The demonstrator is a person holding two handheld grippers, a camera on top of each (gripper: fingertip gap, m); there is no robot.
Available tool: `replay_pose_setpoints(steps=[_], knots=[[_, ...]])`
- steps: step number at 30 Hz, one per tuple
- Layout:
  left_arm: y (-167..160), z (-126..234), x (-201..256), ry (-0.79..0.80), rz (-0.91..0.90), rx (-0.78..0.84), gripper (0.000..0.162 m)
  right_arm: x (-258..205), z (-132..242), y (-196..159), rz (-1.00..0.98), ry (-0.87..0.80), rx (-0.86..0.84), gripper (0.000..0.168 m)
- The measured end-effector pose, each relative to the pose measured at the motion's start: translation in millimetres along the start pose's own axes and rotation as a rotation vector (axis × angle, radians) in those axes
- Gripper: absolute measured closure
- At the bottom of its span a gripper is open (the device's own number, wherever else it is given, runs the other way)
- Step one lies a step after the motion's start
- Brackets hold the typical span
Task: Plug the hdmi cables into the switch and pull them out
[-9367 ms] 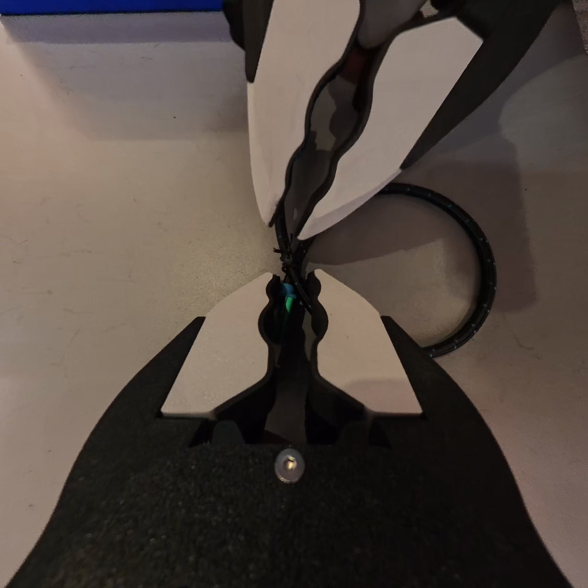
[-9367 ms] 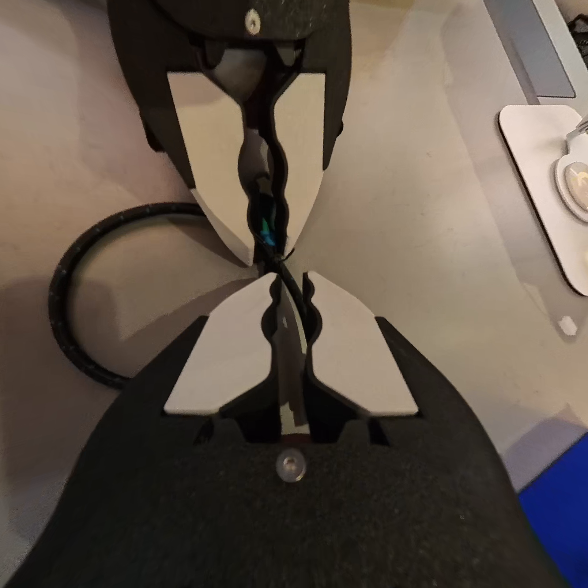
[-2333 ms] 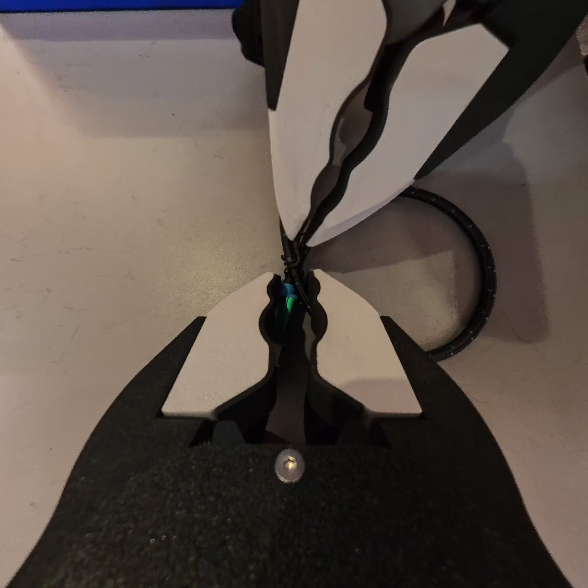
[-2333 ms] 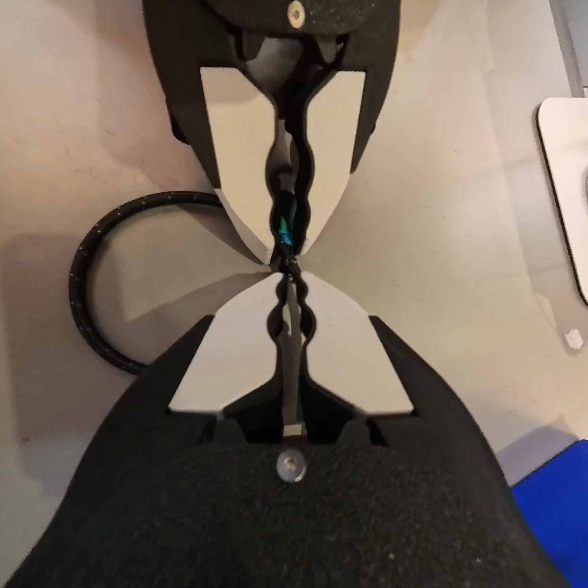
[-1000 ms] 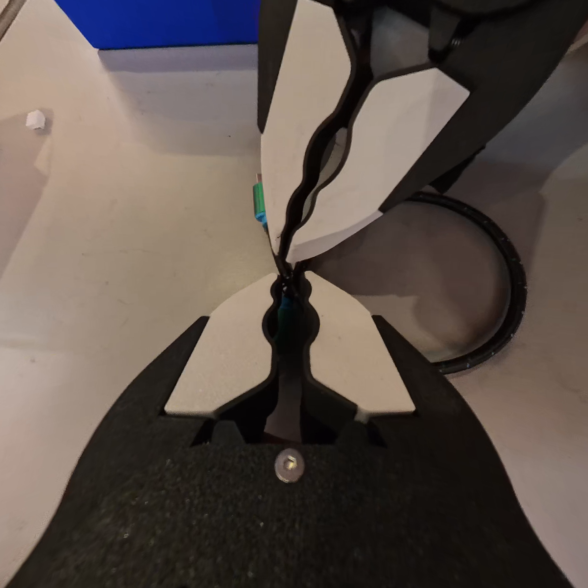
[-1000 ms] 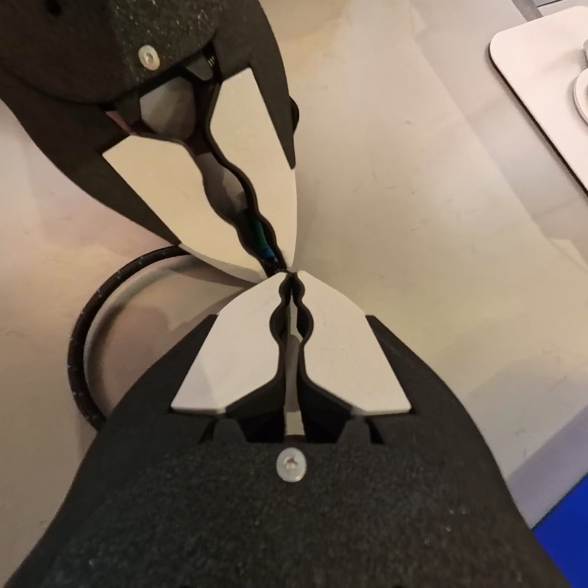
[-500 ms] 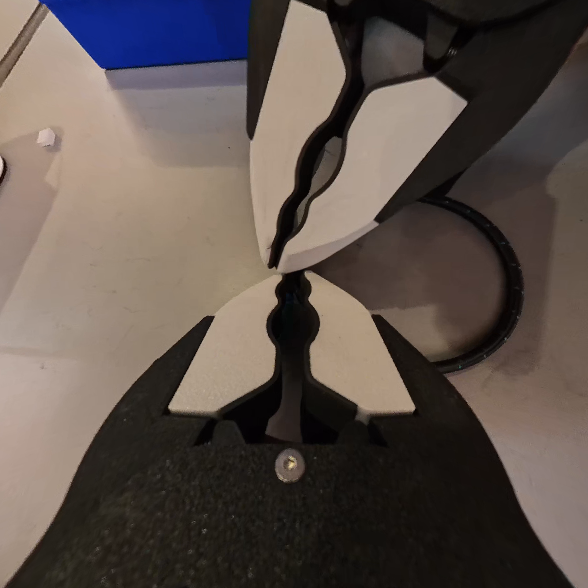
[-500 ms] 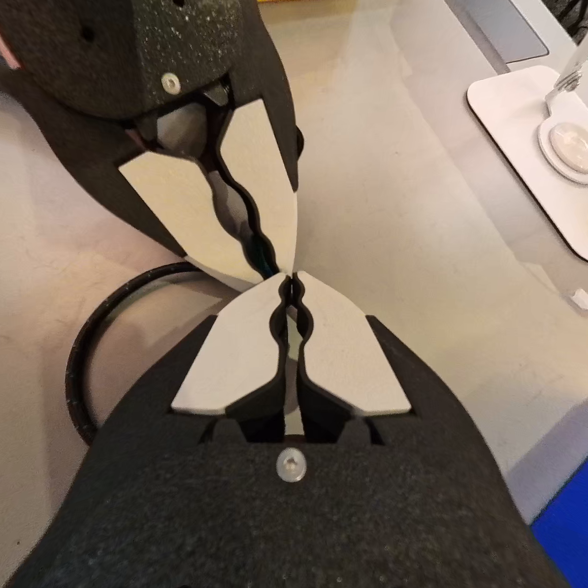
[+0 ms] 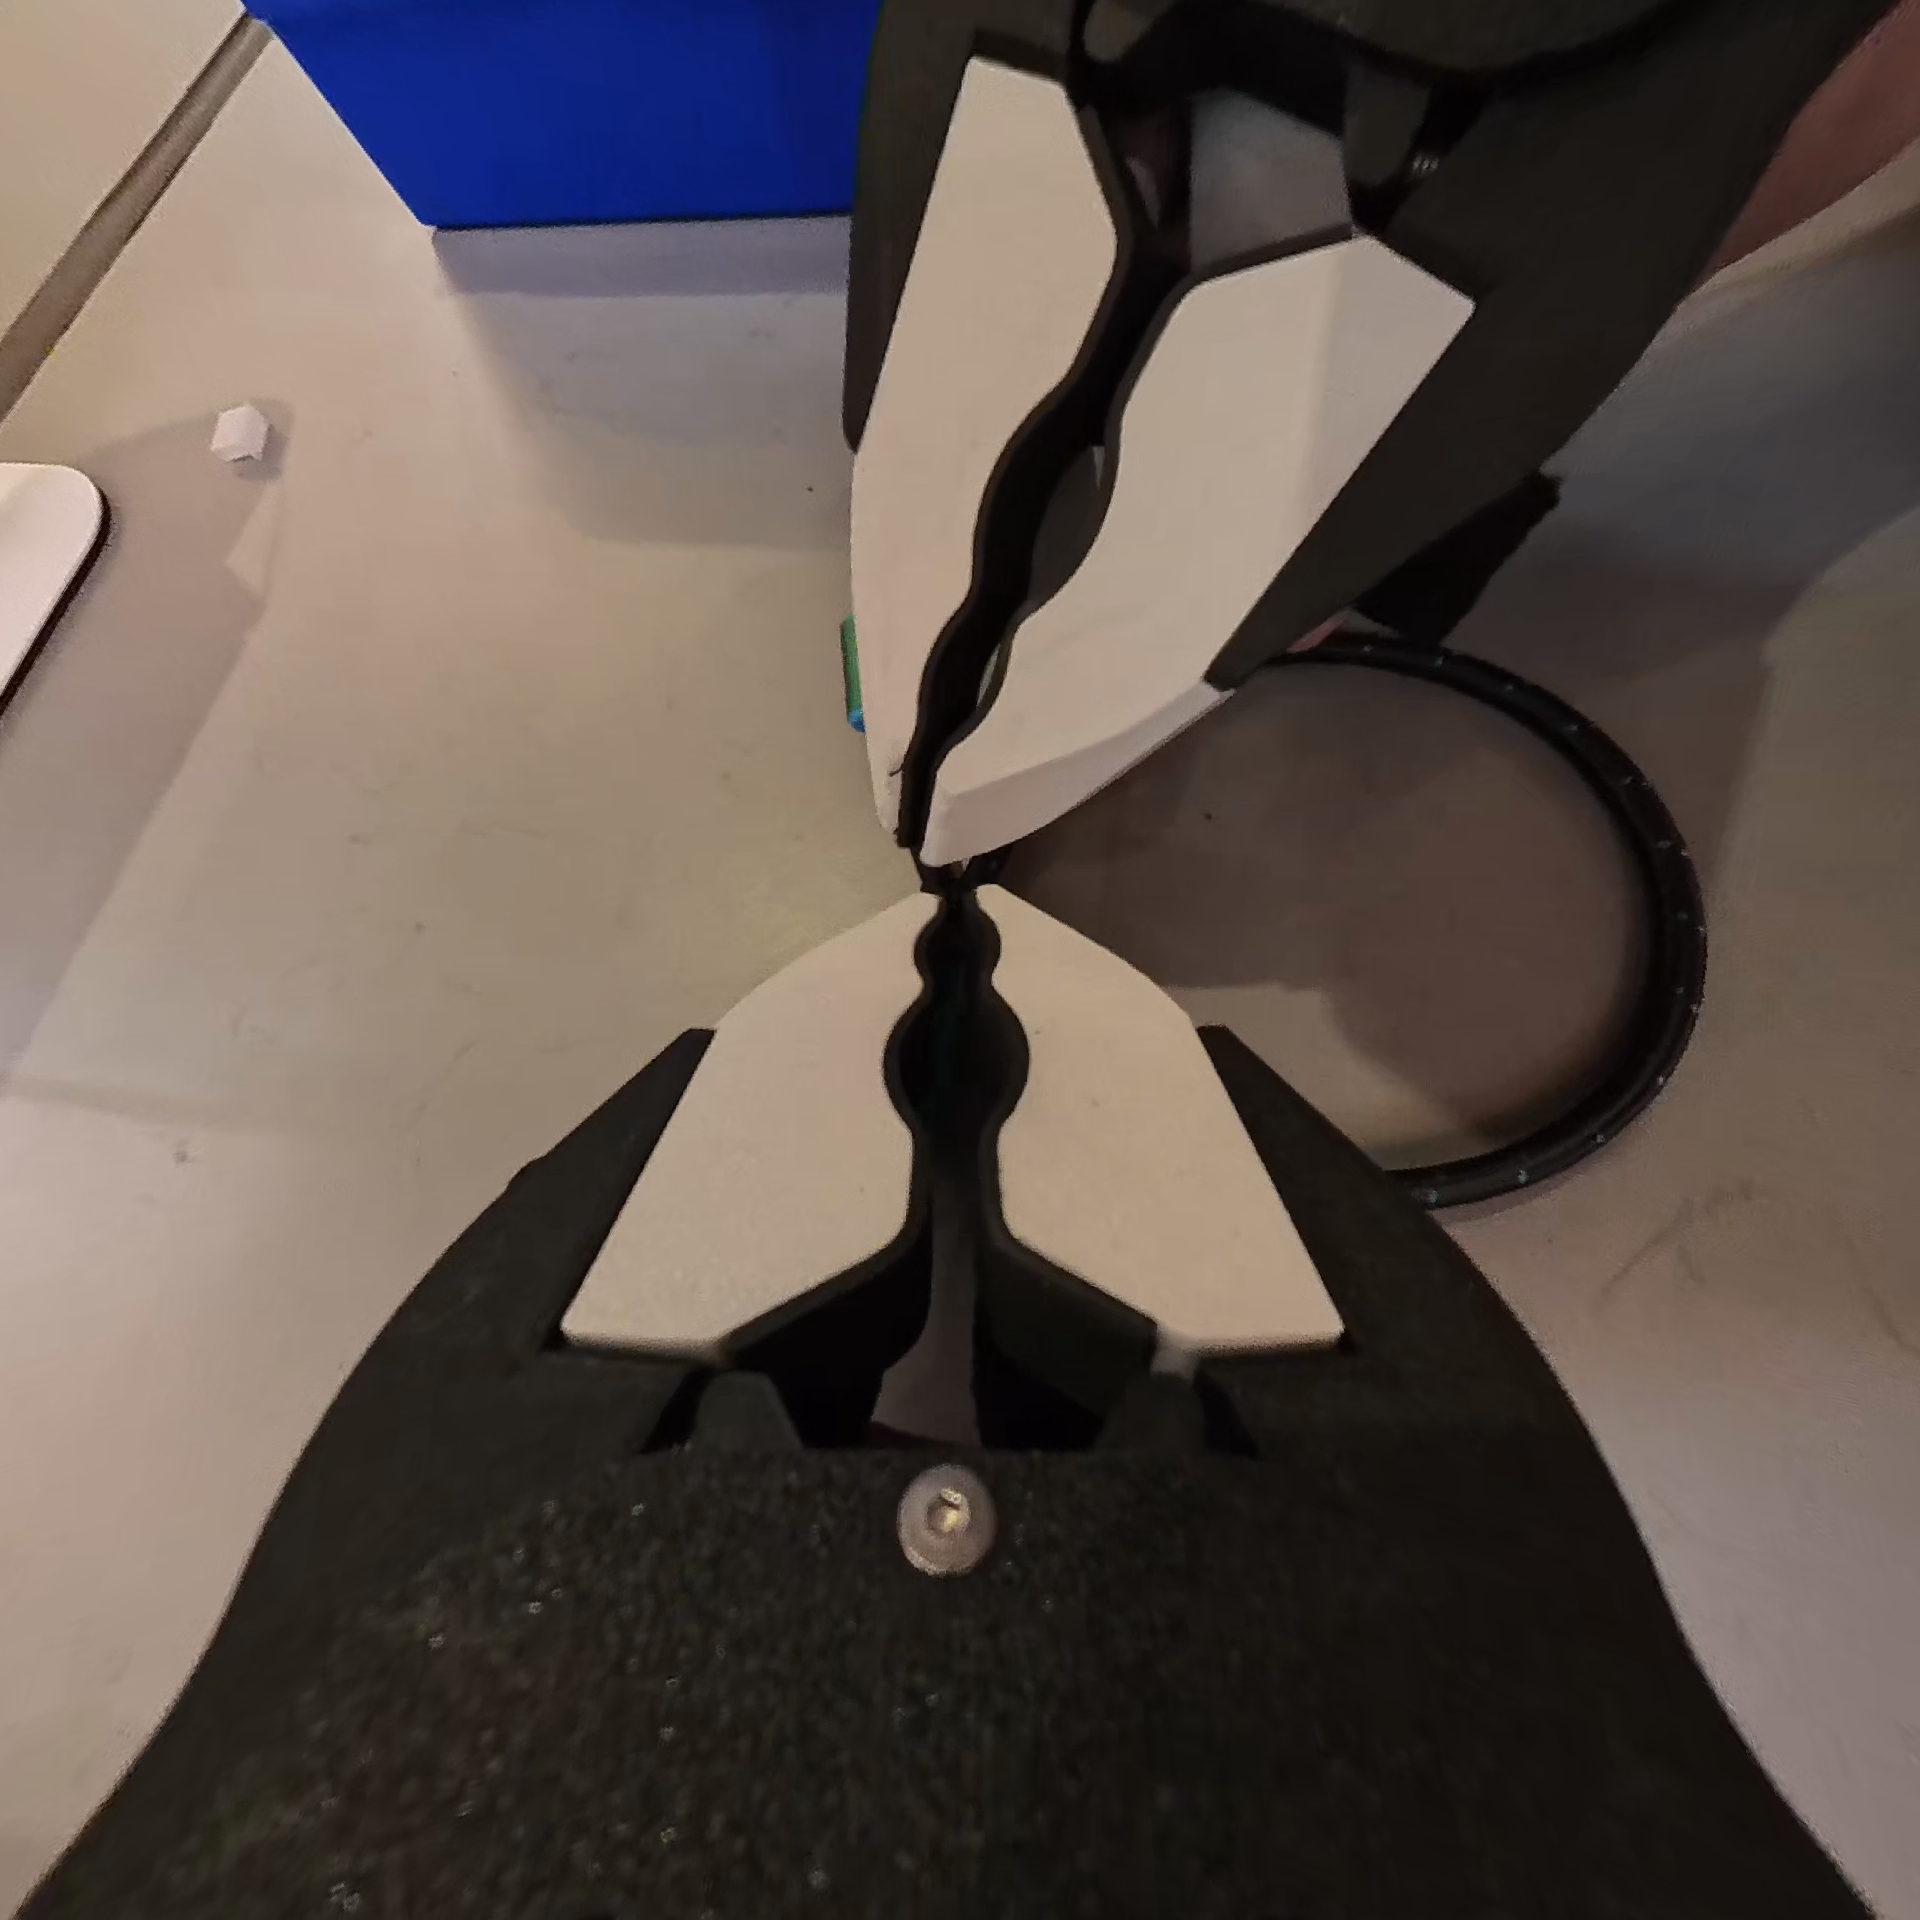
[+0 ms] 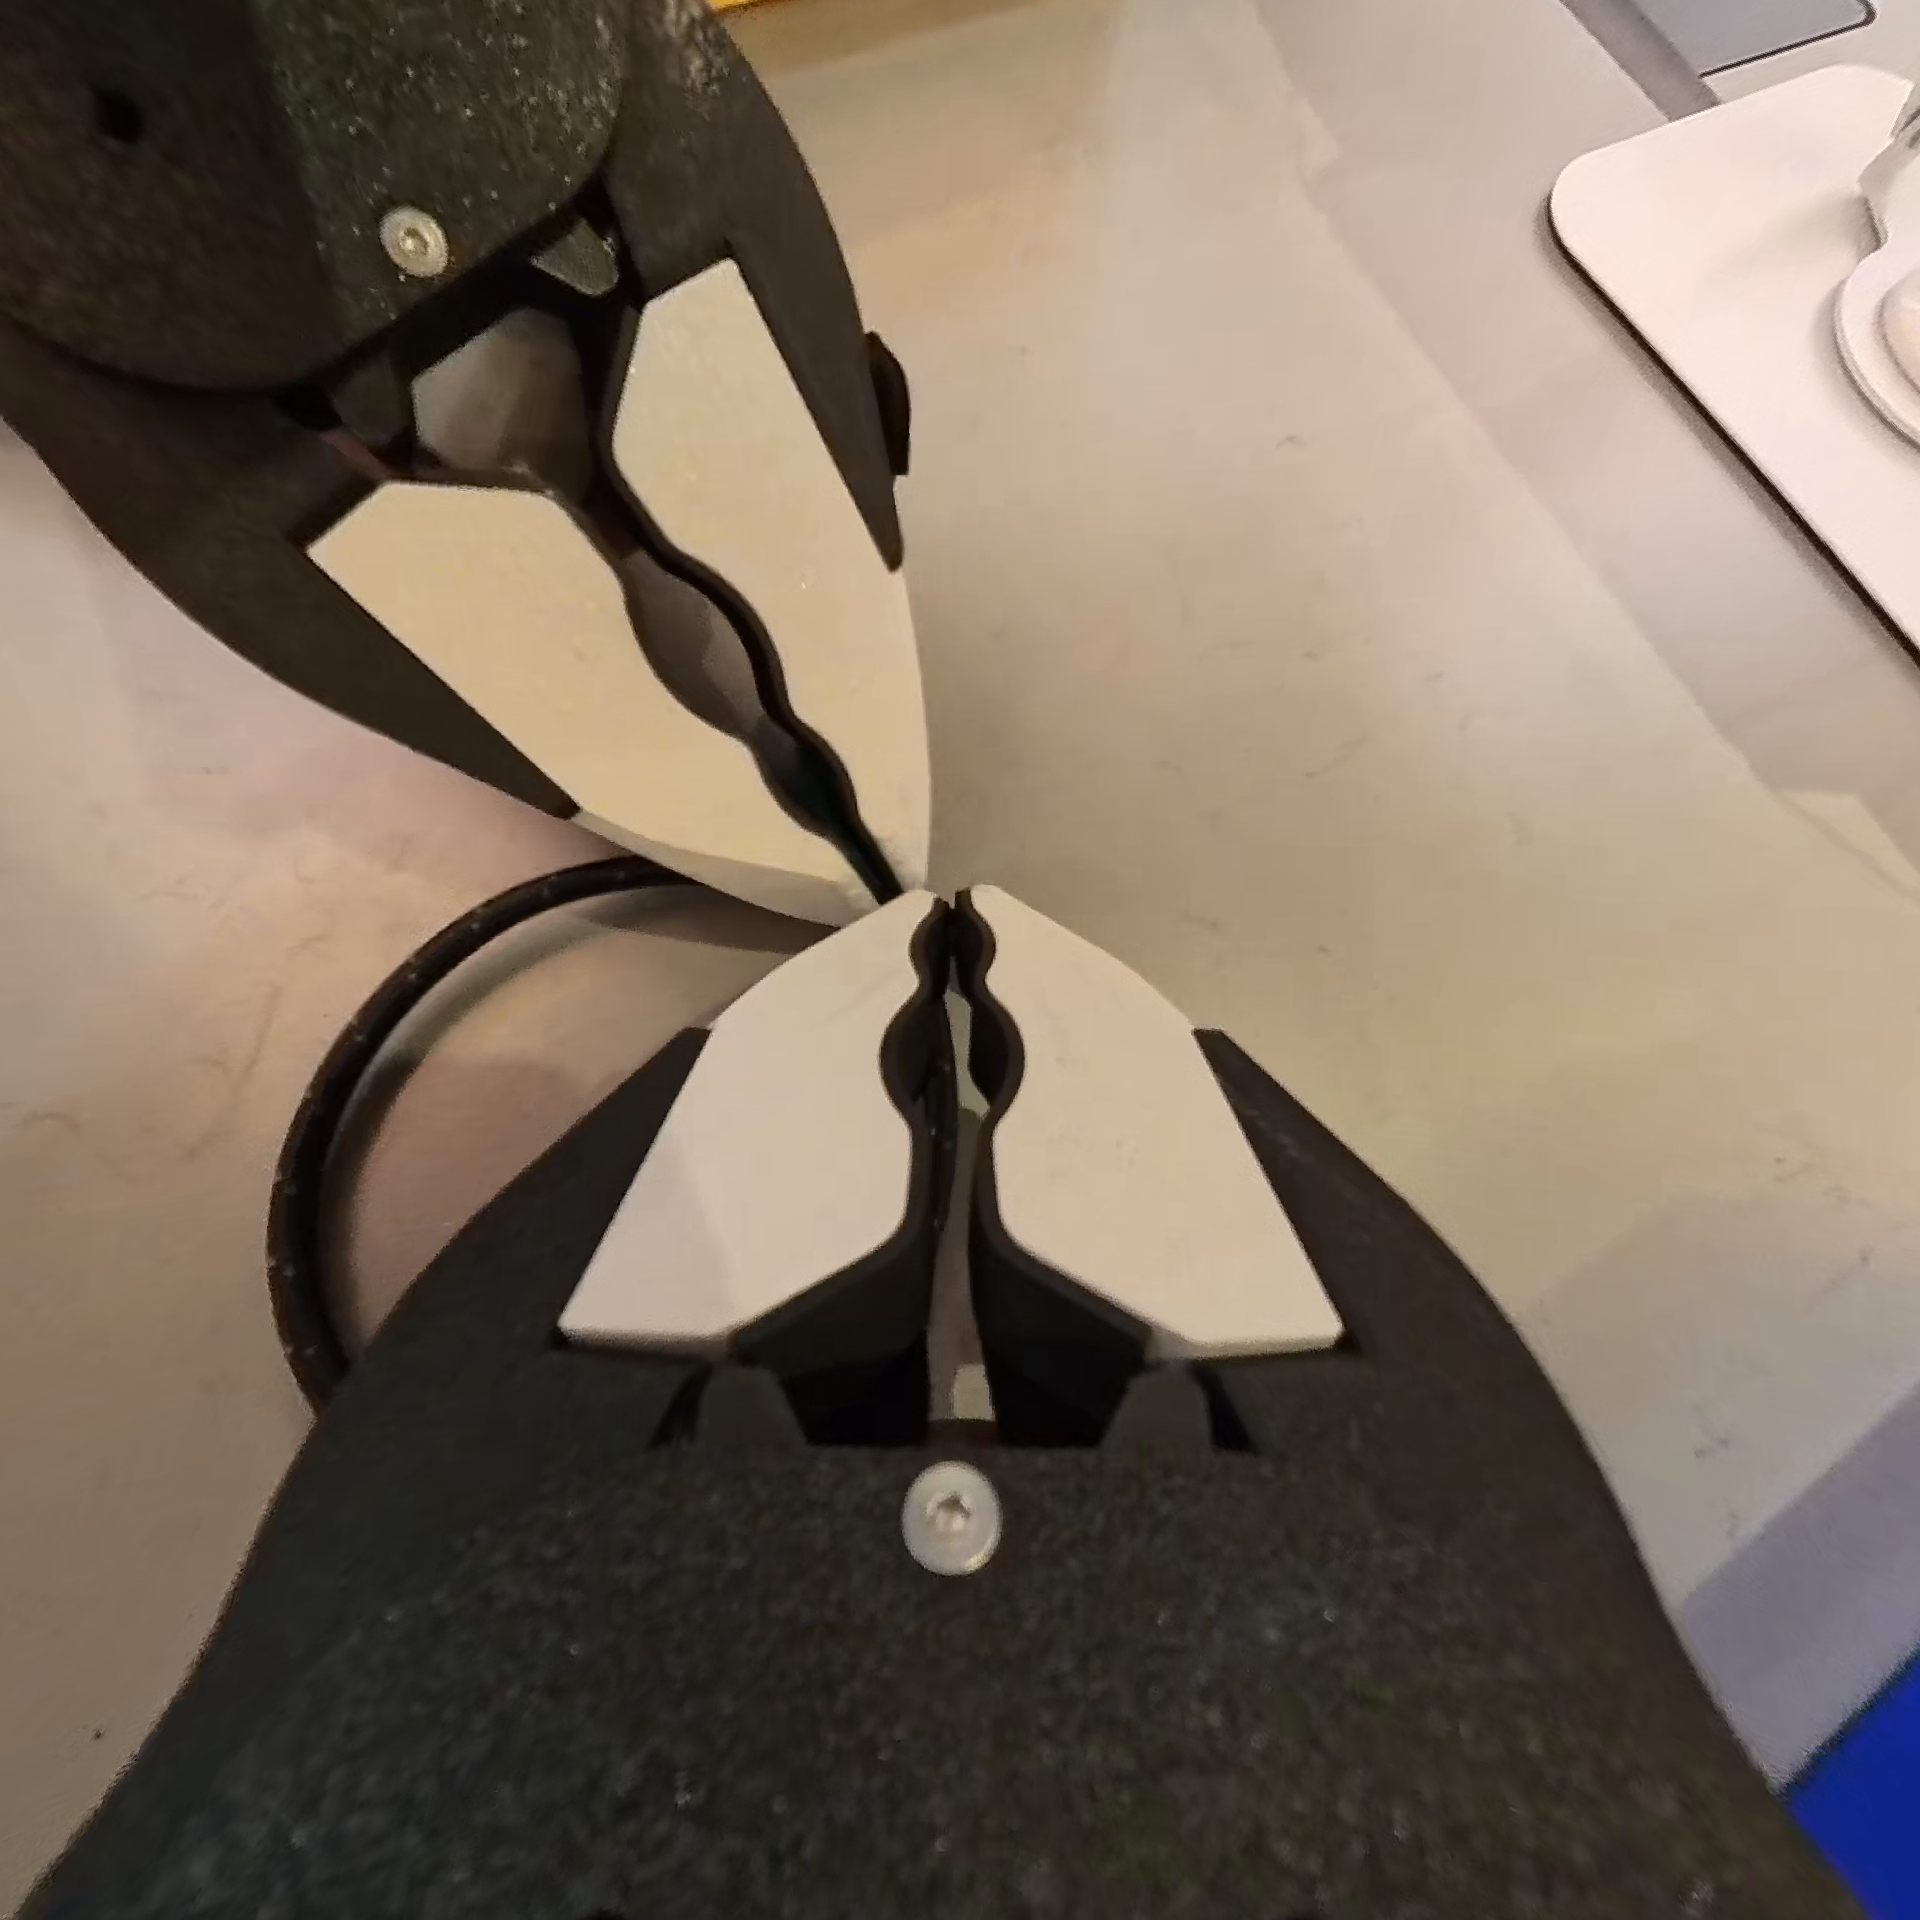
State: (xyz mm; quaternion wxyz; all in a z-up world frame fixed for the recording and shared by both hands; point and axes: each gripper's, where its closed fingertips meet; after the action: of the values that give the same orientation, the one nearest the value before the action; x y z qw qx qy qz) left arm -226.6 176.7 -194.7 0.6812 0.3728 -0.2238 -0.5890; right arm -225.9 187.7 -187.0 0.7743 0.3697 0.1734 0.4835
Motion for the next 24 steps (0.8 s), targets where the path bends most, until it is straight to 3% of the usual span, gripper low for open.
replay_pose_setpoints(steps=[24], knots=[[-2.9,-3.2,-2.7,-0.012,0.041,-0.024,0.161,5.0,-0.8,-20.4,0.081,-0.072,-0.09,0.168]])
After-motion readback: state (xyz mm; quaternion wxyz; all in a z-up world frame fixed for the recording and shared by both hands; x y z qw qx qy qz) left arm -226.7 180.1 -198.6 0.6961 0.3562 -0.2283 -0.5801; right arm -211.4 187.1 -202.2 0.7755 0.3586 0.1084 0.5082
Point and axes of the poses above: each gripper's, where its closed fingertips meet, z back along the fingers, y out of its top, x = y × z across the jaws
